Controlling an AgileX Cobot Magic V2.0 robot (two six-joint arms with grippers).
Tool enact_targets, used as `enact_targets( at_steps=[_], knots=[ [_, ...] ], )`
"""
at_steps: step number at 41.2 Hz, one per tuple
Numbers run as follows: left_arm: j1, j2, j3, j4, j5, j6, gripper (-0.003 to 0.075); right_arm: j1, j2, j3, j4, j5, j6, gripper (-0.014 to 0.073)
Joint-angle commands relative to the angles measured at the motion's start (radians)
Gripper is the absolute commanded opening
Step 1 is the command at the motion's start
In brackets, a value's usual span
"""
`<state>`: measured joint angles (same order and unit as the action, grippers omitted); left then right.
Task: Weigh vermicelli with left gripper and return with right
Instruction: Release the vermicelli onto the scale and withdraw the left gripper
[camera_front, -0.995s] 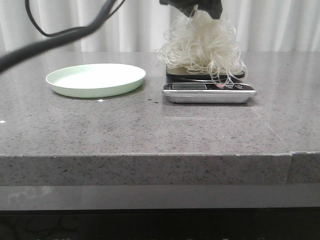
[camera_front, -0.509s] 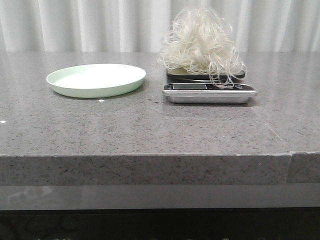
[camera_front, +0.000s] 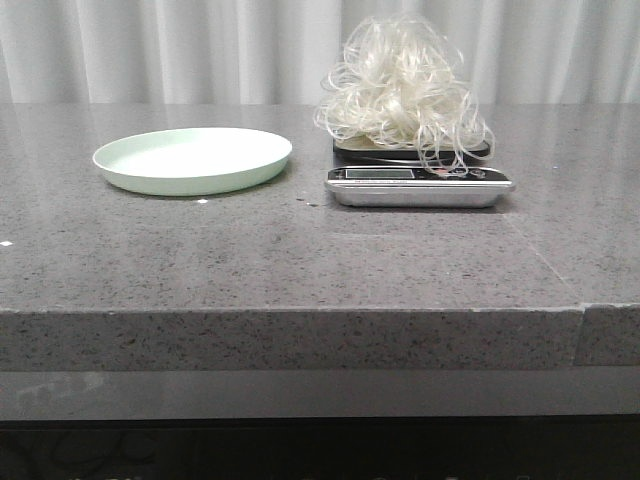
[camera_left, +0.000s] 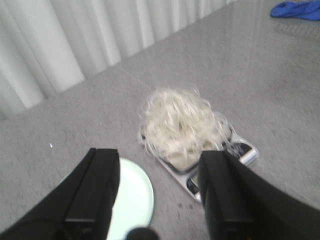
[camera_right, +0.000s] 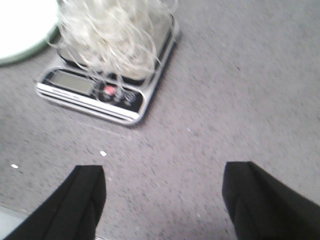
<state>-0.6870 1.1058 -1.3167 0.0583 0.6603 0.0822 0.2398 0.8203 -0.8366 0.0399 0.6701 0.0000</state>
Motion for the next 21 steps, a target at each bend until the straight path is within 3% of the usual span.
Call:
enact_targets(
  at_steps=[1, 11, 21],
  knots=[
    [-0.004, -0.121, 0.097, -0.025, -0.117, -0.011, 0.0419, 0.024, 0.038, -0.082, 0.019, -0.066, -0.015, 0.0587],
    [-0.004, -0.339, 0.326, -0.04, -0.137, -0.012, 0.0419, 0.089, 0.197, -0.214, 0.021, -0.048, -0.015, 0.0587],
    [-0.004, -0.474, 0.425, -0.043, -0.137, -0.012, 0.0419, 0.137, 0.392, -0.382, 0.021, -0.053, -0.015, 0.0587]
  ],
)
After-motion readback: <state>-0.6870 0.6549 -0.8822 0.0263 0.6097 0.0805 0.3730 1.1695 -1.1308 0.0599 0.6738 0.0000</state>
